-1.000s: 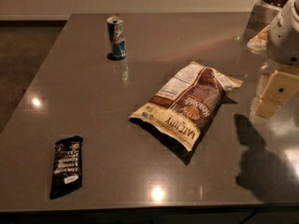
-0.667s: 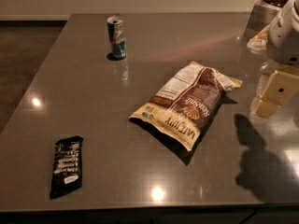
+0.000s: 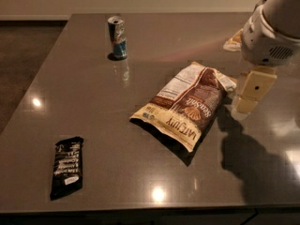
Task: Move brown chip bag near rxbar chocolate
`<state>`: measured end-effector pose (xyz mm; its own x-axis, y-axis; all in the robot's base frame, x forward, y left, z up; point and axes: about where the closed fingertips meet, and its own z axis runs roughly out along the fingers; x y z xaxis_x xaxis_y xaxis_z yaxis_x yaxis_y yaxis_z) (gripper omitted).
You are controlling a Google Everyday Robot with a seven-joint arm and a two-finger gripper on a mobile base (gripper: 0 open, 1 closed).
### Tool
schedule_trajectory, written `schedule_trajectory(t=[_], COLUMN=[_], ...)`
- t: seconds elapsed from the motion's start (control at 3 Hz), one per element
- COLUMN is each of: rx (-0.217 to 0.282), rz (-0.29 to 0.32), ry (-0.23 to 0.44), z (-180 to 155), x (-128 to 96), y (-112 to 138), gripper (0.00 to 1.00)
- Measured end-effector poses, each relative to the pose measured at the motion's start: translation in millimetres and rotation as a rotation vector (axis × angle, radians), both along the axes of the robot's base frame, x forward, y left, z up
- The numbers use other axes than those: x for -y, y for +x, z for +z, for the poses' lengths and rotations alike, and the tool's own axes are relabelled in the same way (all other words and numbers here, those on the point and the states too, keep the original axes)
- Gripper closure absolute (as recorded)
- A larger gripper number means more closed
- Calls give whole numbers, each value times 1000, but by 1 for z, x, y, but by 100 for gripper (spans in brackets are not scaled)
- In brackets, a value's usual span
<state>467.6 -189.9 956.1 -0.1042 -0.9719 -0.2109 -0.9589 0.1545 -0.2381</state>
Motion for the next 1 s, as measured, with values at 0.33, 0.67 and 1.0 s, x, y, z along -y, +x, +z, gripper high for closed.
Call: schedule_trajectory(t=[0.33, 0.67, 1.0], rx=[-38, -79, -124], rz=[88, 121, 129], ry=[9, 10, -2], z=[-29, -49, -68], x=[-20, -34, -43], y=[25, 40, 52], gripper=[0, 0, 0])
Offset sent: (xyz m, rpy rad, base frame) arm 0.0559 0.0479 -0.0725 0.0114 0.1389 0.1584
